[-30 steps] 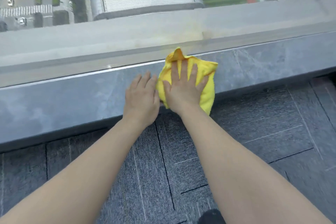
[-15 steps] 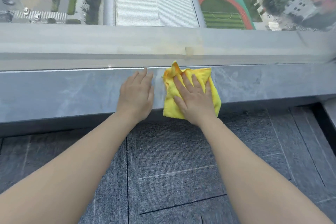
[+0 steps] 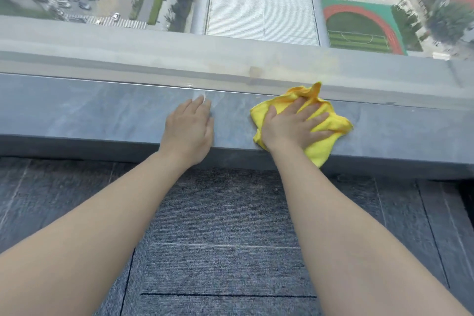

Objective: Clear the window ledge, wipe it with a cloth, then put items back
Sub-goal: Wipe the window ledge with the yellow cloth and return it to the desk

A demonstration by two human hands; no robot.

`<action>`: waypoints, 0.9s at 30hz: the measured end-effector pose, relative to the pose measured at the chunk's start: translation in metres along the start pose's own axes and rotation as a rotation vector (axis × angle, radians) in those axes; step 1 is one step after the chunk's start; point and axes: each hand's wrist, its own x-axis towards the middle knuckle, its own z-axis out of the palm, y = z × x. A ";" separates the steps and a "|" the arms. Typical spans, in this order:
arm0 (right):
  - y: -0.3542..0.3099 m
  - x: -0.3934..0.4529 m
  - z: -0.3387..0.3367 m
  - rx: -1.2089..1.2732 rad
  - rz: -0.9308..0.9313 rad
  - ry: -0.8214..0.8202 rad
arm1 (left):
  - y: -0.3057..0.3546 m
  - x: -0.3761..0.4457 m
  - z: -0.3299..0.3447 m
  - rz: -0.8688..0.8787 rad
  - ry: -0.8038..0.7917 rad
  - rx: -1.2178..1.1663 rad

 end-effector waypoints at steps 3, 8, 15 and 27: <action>-0.017 -0.012 0.009 -0.045 -0.192 -0.011 | -0.004 -0.007 -0.002 -0.044 0.025 0.005; -0.006 -0.032 0.022 -0.182 -0.756 0.018 | -0.005 -0.020 -0.001 -0.082 0.049 0.017; 0.060 -0.016 0.006 -0.161 -0.902 0.072 | 0.025 -0.020 0.008 -0.034 0.037 0.003; 0.098 0.048 -0.029 -0.041 -0.085 0.042 | 0.076 -0.004 0.036 0.069 -0.026 -0.004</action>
